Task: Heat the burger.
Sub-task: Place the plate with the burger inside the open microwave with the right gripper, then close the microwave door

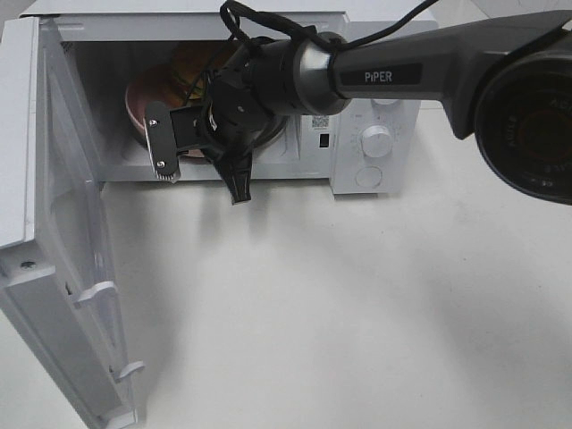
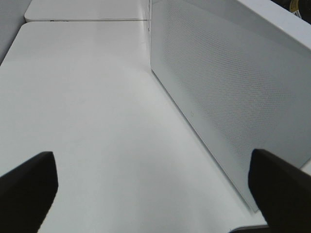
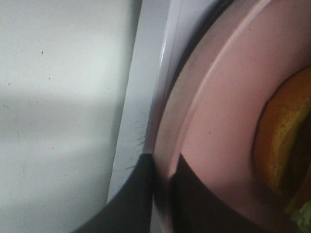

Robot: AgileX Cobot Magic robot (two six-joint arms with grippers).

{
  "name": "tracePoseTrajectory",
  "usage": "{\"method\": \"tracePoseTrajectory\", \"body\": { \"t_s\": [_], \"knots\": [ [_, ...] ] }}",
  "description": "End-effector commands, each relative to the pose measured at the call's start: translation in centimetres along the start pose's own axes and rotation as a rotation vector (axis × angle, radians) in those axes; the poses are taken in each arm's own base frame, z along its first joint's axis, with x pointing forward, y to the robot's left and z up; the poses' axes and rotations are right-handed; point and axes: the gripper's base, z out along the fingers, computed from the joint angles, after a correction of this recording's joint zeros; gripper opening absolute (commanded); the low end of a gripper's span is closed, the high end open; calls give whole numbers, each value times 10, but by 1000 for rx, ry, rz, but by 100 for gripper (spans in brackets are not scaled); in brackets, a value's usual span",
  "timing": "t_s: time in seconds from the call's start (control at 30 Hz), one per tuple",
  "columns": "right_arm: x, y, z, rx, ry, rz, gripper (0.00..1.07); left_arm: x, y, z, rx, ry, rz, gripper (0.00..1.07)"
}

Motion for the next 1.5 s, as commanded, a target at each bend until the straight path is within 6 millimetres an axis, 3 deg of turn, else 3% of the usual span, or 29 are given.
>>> {"method": "tracePoseTrajectory", "body": {
  "t_s": [0.03, 0.37, 0.43, 0.63, 0.9, 1.0, 1.5],
  "knots": [
    [1, -13, -5, 62, -27, 29, 5, -1, 0, -2, 4, -30, 0, 100],
    [2, -12, -4, 54, -16, 38, 29, -1, 0, -2, 3, -30, 0, 100],
    [4, -10, -4, 36, 1, 38, 41, -1, 0, -2, 3, -30, 0, 100],
    [6, -8, -4, 12, 22, 40, 49, -1, 0, -2, 3, -30, 0, 100],
    [6, -9, -23, 30, -2, 37, 75, -1, 0, -2, 3, -30, 0, 100],
    [7, -7, -32, 47, -26, 30, 79, -1, 0, -2, 3, -30, 0, 100],
    [20, 19, -79, 64, -99, 12, 76, -1, 0, -2, 3, -30, 0, 100]
  ]
}}
